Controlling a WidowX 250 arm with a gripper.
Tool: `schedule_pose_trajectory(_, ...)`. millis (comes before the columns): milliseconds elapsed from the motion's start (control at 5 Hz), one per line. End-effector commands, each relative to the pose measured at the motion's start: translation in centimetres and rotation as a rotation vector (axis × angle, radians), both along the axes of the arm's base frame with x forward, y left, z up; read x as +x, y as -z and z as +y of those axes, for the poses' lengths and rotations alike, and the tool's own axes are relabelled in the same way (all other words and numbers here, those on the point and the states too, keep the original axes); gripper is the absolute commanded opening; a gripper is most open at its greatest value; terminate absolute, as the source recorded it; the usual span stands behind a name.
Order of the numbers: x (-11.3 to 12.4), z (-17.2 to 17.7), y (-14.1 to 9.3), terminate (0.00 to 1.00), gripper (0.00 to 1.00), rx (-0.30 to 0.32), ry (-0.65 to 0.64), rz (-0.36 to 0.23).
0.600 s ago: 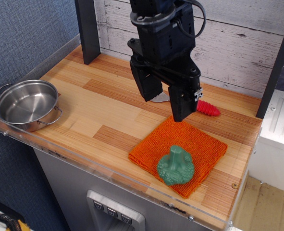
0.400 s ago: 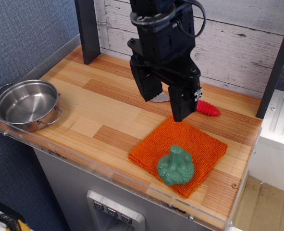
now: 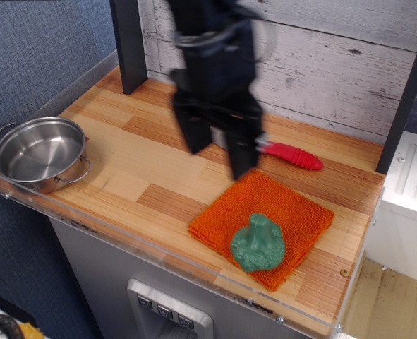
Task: Move the silver pot to the left of the orange cloth.
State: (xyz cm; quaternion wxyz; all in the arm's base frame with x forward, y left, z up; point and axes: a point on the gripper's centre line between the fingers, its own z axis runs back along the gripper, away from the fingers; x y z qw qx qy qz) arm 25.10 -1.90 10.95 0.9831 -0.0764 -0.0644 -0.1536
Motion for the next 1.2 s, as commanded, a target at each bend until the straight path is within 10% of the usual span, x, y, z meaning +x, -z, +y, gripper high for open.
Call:
schedule_pose_trajectory(0, 0.1, 4.6, 1.7, 0.0, 1.0, 0.053, -0.258, 0.006)
schedule_pose_trajectory(400, -0.3, 9.6, 1.8, 0.0, 1.0, 0.146, -0.484, -0.001)
schedule_pose_trajectory(1000, 0.3, 14.8, 3.3, 0.0, 1.0, 0.078, -0.585, -0.031)
